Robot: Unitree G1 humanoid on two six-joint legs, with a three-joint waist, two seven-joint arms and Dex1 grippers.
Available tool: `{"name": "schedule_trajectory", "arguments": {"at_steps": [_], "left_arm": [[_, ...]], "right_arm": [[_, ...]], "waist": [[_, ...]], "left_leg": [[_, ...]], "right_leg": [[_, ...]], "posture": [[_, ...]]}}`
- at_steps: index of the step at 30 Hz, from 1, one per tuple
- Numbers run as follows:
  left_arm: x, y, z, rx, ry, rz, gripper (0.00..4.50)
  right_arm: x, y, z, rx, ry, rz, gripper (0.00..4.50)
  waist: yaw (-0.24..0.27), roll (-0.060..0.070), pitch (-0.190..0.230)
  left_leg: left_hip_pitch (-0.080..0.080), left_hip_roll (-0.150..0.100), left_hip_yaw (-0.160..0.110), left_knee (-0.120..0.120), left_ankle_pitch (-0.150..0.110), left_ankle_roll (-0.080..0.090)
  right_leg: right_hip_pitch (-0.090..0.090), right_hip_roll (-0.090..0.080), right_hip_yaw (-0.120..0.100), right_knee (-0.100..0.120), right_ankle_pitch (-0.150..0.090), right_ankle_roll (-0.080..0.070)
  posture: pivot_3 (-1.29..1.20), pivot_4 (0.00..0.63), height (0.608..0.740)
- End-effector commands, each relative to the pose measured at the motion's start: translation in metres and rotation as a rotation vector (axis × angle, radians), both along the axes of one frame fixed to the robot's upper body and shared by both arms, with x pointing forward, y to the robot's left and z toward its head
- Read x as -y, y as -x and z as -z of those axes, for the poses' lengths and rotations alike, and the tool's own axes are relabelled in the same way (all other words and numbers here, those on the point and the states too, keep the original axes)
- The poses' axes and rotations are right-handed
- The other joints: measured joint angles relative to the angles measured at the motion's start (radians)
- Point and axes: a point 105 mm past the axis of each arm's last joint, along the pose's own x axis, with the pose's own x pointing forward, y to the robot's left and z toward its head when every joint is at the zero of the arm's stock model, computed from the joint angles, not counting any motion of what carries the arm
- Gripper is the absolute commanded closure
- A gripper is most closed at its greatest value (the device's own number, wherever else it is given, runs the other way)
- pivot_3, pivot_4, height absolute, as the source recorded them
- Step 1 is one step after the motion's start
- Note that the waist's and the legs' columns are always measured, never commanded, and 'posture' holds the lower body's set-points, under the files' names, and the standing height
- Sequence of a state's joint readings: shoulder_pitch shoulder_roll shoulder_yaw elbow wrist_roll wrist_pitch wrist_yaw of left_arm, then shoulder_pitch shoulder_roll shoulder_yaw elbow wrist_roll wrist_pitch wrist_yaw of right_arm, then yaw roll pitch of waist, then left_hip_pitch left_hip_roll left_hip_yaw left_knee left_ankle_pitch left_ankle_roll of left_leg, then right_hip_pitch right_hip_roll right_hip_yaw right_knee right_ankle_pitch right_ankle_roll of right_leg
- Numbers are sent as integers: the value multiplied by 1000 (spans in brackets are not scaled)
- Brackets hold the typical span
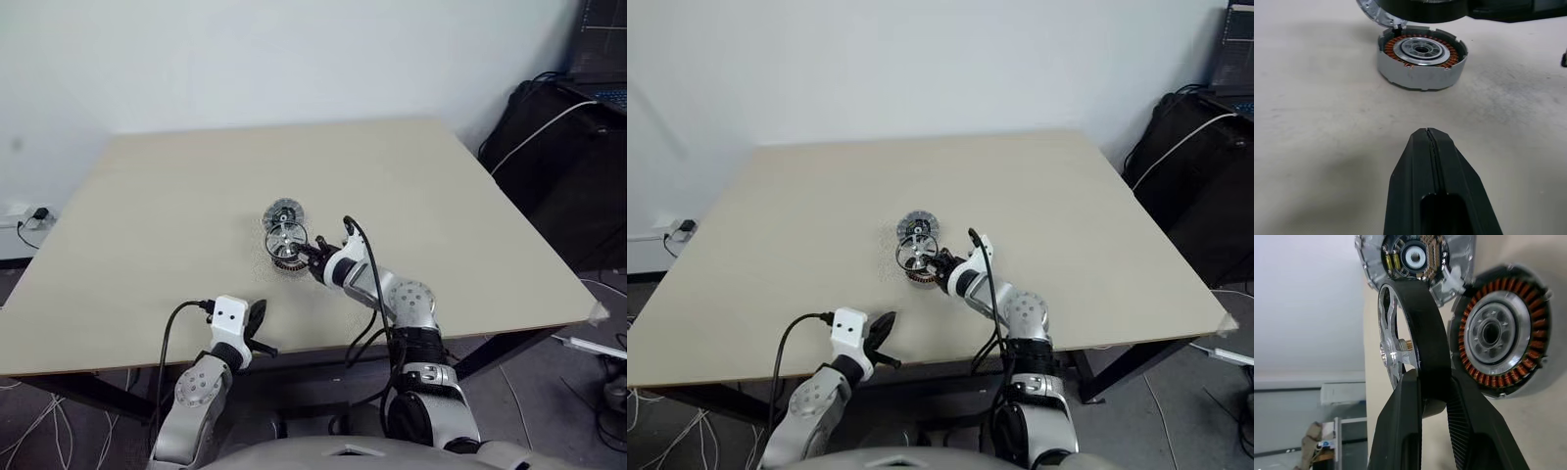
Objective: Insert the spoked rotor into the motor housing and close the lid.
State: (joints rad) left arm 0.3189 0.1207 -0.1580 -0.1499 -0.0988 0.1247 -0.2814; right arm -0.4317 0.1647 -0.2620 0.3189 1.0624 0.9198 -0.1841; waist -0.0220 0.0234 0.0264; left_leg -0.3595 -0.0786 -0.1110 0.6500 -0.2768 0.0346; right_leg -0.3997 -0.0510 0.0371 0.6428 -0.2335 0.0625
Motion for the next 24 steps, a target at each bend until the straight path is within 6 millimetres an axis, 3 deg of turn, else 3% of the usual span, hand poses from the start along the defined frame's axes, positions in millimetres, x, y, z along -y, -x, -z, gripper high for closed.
{"name": "schedule_trajectory", "arguments": {"at_steps": [1,8,24], "left_arm": [[-2,-5,-19,73,2,-12,4500],[-2,-4,-19,69,2,-17,4500],[-1,-4,-19,72,3,-13,4500]], "right_arm": [[-31,-5,-22,45,-101,-33,4106],[-26,-12,-10,17,-83,-13,4106],[-24,-22,-6,23,-73,8,4106]], "waist": [[-2,0,0],[-6,1,0],[-7,1,0]], "left_leg": [[0,0,0,0,0,0],[0,1,0,0,0,0],[0,0,0,0,0,0]], "right_leg": [[0,0,0,0,0,0],[0,0,0,1,0,0],[0,0,0,1,0,0]], "posture": [[0,0,740],[0,0,740],[0,0,740]]}}
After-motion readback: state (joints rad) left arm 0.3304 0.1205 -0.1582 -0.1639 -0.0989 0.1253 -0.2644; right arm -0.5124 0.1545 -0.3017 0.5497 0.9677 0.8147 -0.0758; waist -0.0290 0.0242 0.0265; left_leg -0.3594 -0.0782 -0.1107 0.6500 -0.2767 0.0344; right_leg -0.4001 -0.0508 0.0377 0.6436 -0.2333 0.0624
